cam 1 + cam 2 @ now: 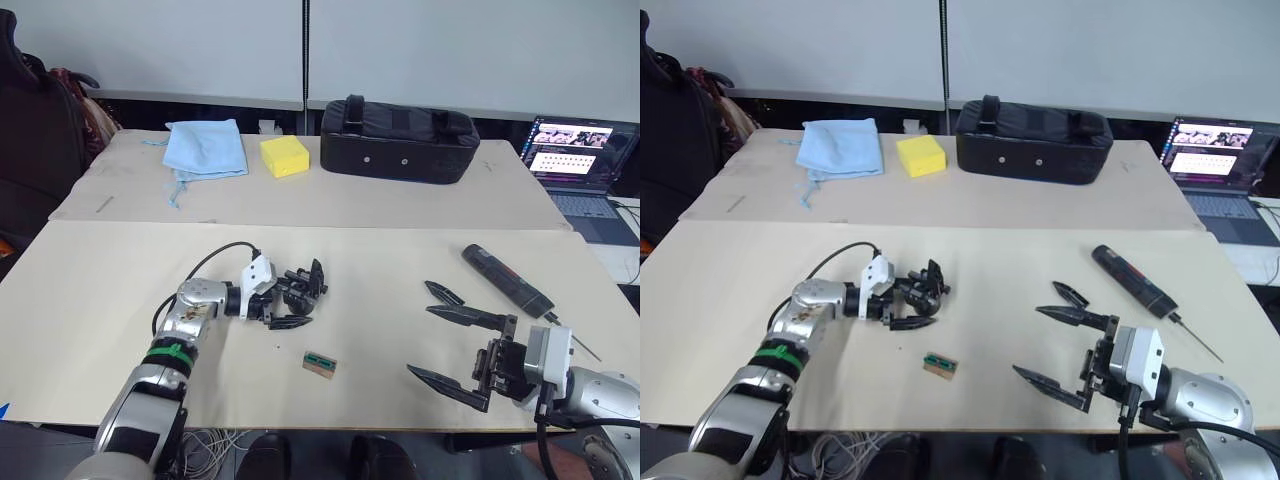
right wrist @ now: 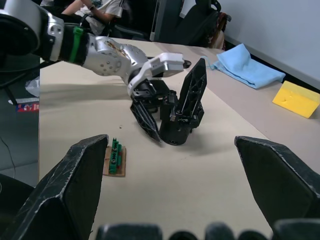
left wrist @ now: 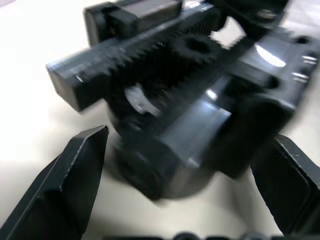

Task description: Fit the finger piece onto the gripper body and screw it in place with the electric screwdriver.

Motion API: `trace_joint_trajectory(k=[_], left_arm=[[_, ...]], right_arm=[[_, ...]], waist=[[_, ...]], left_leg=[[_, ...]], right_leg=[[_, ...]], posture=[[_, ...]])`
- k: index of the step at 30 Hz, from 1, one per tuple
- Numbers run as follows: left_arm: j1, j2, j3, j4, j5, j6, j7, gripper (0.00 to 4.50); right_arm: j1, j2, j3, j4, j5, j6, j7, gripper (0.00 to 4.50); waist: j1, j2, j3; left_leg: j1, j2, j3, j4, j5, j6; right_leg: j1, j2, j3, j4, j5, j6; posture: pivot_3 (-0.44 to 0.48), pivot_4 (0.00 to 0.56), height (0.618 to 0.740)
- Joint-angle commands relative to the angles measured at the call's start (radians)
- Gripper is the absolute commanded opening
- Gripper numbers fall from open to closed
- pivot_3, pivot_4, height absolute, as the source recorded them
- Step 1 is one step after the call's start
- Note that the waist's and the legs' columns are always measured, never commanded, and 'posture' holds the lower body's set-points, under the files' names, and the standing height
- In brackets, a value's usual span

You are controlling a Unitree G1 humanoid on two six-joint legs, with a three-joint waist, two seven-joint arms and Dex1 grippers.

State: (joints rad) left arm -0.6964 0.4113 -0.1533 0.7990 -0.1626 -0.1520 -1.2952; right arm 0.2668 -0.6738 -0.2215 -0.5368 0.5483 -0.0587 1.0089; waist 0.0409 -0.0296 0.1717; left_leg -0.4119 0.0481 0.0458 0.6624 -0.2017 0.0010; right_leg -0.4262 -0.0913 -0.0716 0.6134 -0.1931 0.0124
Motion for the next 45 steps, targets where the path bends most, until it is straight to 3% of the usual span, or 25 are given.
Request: trace_joint_trajectory(k=[1,2,7,8,13,19,22,27,35,37,40,45], left_arm=[[-0.018,-0.004,0.017,0.035,-0.005,-0.047,-0.046,4.48],[-0.011,0.006,0.018,0.031,-0.003,-0.049,-0.054,4.48],[0.024,0.037,0.054,-0.019,-0.024,-0.033,-0.054,2.32],[0.031,0.033,0.074,-0.051,-0.037,-0.032,-0.026,2.3],[0.133,-0.006,0.131,-0.345,-0.097,0.137,0.134,2.3],[0.272,-0.08,0.142,-0.676,-0.032,0.336,0.474,2.3],[0.318,-0.093,0.115,-0.751,0.003,0.39,0.557,2.3],[0.393,-0.103,0.08,-0.827,0.009,0.406,0.59,2.3],[0.468,-0.112,0.068,-0.776,0.001,0.35,0.594,2.3],[0.481,-0.111,0.069,-0.786,-0.009,0.356,0.592,3.31],[0.494,-0.084,0.08,-0.779,-0.026,0.372,0.566,4.44],[0.468,-0.026,0.127,-0.682,-0.056,0.324,0.51,4.44]], right_arm=[[0.01,0.003,-0.034,-0.041,0.0,-0.023,-0.013,4.5],[0.015,0.005,-0.041,-0.044,0.002,-0.022,-0.021,4.5],[0.03,0.023,-0.059,-0.03,-0.015,-0.038,-0.049,4.5],[0.03,0.03,-0.055,-0.027,-0.022,-0.042,-0.052,4.5],[0.031,0.039,-0.033,-0.019,-0.028,-0.056,-0.03,4.5],[0.007,0.027,-0.037,0.011,-0.01,-0.057,0.008,4.5],[-0.003,0.027,-0.035,0.017,-0.003,-0.052,0.021,4.5],[-0.038,0.022,-0.026,0.02,0.008,-0.034,0.029,4.5],[-0.074,0.015,-0.009,-0.01,0.001,-0.017,0.012,4.5],[-0.081,0.012,-0.004,-0.021,0.002,-0.007,0.005,4.5],[-0.087,0.007,-0.003,-0.024,0.006,0.001,0.0,4.5],[-0.096,0.009,0.005,-0.025,0.004,0.011,-0.001,4.5]], waist=[[-0.002,0.0,0.0],[-0.002,0.0,0.0],[-0.005,0.0,0.0],[-0.005,0.0,0.0],[-0.004,0.0,0.0],[0.0,0.0,0.0],[-0.001,0.0,0.0],[-0.003,0.0,0.0],[-0.002,0.0,0.0],[-0.003,0.001,-0.001],[-0.003,0.001,-0.001],[-0.005,0.003,-0.002]], left_leg=[[0.0,0.0,0.0,0.0,0.0,0.0],[0.0,0.0,0.0,0.0,0.0,0.0],[0.0,0.001,0.0,0.0,0.0,0.0],[0.001,0.001,0.0,0.0,0.0,0.0],[-0.001,0.001,0.0,0.0,0.0,0.0],[-0.002,0.0,0.0,0.0,0.0,0.0],[-0.002,0.0,0.0,0.0,0.0,0.0],[-0.001,0.001,0.0,0.0,0.0,0.0],[-0.001,0.0,0.0,0.0,0.0,0.0],[-0.001,0.0,0.0,0.0,0.0,0.0],[0.001,0.001,0.0,0.0,0.0,0.0],[0.003,0.001,0.001,0.0,0.0,0.0]], right_leg=[[0.0,0.0,0.0,0.0,0.0,0.0],[0.0,0.0,0.0,0.0,0.0,0.0],[0.0,0.0,0.0,0.0,0.001,0.001],[0.0,0.0,0.0,0.0,0.001,0.001],[-0.001,0.0,0.0,0.0,0.001,0.001],[-0.002,0.0,0.002,0.0,0.002,0.004],[-0.002,0.0,0.002,0.0,0.002,0.004],[-0.002,0.001,0.002,0.0,0.001,0.001],[-0.002,0.001,0.002,0.0,-0.001,-0.002],[-0.002,0.001,0.003,0.0,-0.001,-0.002],[-0.001,0.001,0.003,0.001,-0.001,-0.002],[0.001,0.001,0.003,0.001,-0.001,-0.002]], posture=[[0.0,0.15,0.74],[0.0,0.15,0.74],[0.0,0.15,0.74],[0.0,0.15,0.74],[0.0,0.15,0.74],[0.0,0.15,0.74],[0.0,0.15,0.74],[0.0,0.15,0.74],[0.0,0.15,0.74],[0.0,0.15,0.74],[0.0,0.15,0.74],[0.0,0.15,0.74]])
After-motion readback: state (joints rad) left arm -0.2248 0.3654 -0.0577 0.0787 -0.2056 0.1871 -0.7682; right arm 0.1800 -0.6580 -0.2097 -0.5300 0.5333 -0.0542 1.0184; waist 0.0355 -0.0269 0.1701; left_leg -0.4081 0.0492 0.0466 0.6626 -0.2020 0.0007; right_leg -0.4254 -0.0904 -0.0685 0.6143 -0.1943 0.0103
